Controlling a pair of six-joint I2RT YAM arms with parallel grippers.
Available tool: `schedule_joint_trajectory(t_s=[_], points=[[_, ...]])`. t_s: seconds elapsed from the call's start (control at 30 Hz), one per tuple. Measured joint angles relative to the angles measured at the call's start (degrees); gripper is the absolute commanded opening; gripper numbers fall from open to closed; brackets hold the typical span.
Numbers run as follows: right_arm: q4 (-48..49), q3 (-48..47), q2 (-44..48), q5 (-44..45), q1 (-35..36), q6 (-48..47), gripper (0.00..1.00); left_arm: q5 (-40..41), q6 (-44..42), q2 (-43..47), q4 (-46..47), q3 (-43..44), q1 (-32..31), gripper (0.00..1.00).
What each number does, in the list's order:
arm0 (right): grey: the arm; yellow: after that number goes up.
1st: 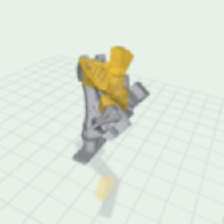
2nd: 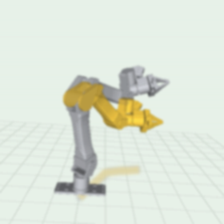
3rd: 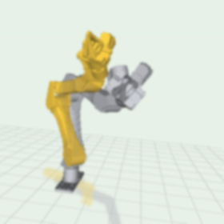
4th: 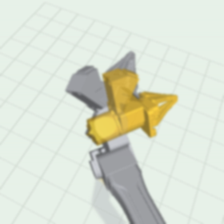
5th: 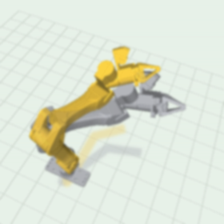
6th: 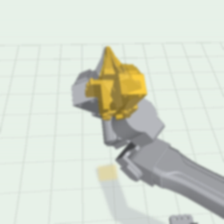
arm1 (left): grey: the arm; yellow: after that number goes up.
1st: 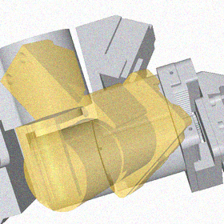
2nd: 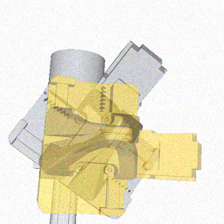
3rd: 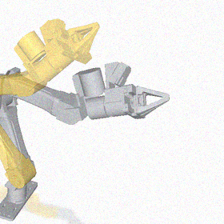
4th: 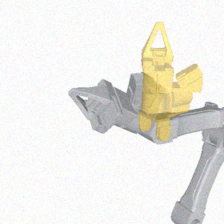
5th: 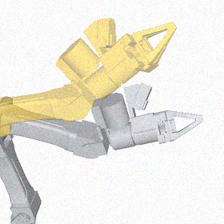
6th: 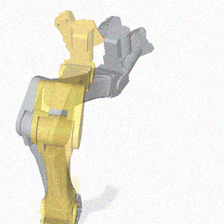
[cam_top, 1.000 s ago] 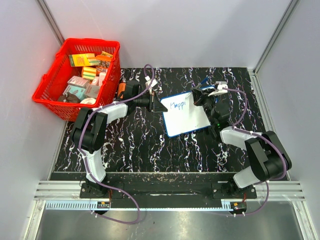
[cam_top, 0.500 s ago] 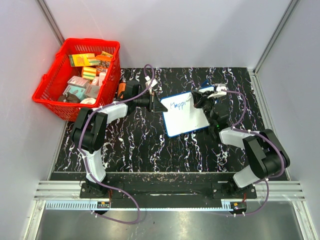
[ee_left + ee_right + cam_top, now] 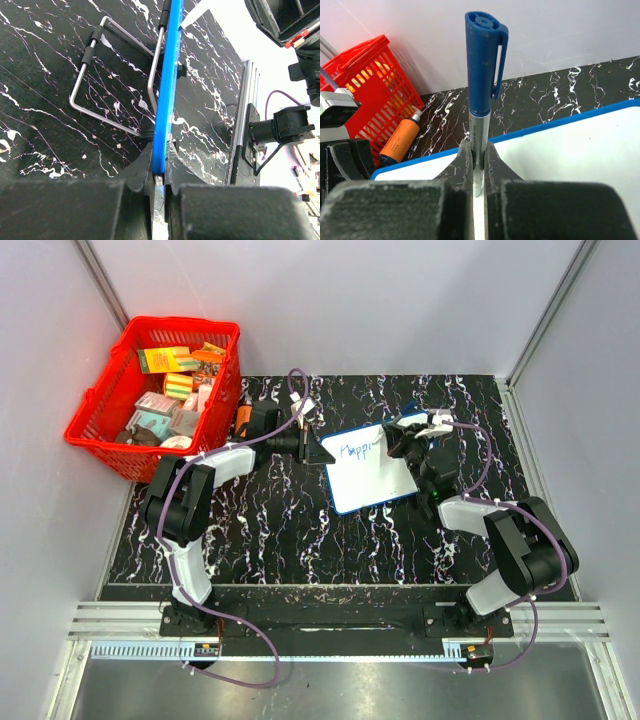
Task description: Write a sentence on the whiteboard
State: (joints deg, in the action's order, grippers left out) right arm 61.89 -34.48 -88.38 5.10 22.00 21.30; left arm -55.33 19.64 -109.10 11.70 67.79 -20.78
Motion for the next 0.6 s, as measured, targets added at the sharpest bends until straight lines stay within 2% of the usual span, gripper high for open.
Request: schedule_joint_trajectory(t_s=[0.6], points=[[0.7, 2.36, 0.02, 0.0, 0.0, 0.96, 0.0, 0.07, 0.04, 0.0, -0.17, 0.0, 0.02, 0.0]])
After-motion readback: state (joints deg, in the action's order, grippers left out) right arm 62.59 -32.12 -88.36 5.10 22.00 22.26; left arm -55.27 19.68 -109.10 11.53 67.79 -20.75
